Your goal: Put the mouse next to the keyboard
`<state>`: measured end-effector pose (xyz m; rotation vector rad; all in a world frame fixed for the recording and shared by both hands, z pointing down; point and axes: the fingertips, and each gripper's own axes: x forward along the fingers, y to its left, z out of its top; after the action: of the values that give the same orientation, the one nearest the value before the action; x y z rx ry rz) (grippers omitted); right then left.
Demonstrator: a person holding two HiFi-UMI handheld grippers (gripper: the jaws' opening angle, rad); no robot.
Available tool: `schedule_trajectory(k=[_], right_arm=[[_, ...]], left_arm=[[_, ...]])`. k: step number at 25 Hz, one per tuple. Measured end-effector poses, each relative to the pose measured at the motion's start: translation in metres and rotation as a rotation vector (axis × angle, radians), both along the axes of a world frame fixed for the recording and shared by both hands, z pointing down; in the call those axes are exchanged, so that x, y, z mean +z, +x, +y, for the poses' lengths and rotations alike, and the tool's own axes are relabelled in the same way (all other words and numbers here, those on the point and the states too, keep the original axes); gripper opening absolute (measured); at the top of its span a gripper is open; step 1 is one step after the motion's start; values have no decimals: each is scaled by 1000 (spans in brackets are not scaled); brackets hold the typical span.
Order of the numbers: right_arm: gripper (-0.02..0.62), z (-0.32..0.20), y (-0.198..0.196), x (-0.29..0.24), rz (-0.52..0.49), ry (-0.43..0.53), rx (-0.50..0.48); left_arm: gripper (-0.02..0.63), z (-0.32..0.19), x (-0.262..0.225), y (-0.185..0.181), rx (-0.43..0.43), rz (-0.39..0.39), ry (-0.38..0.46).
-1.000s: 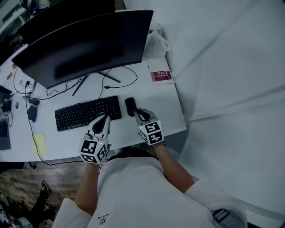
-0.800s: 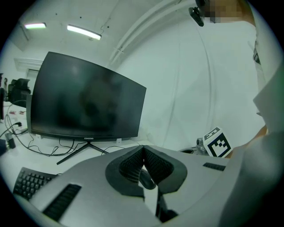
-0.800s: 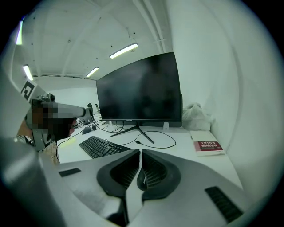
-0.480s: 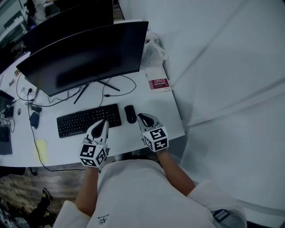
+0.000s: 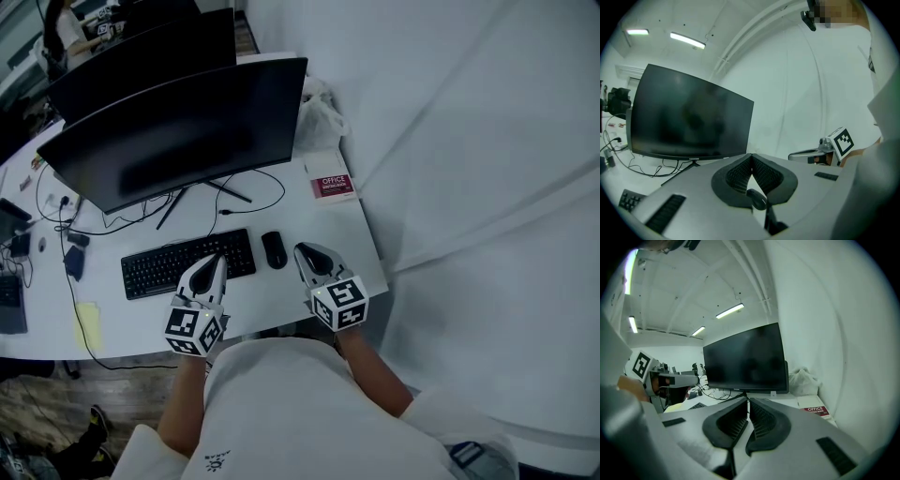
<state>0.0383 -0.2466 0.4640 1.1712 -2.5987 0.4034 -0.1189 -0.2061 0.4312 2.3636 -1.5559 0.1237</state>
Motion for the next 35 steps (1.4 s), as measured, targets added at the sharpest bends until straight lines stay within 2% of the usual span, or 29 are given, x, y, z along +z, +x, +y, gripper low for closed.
schedule_trajectory(k=[9, 35], right_arm=[[31, 2, 10, -19, -53, 10, 21], [30, 7, 32, -44, -81, 35, 66]], left_arm=[[11, -1, -10, -4, 0, -1, 20], [11, 1, -10, -28, -39, -11, 12]])
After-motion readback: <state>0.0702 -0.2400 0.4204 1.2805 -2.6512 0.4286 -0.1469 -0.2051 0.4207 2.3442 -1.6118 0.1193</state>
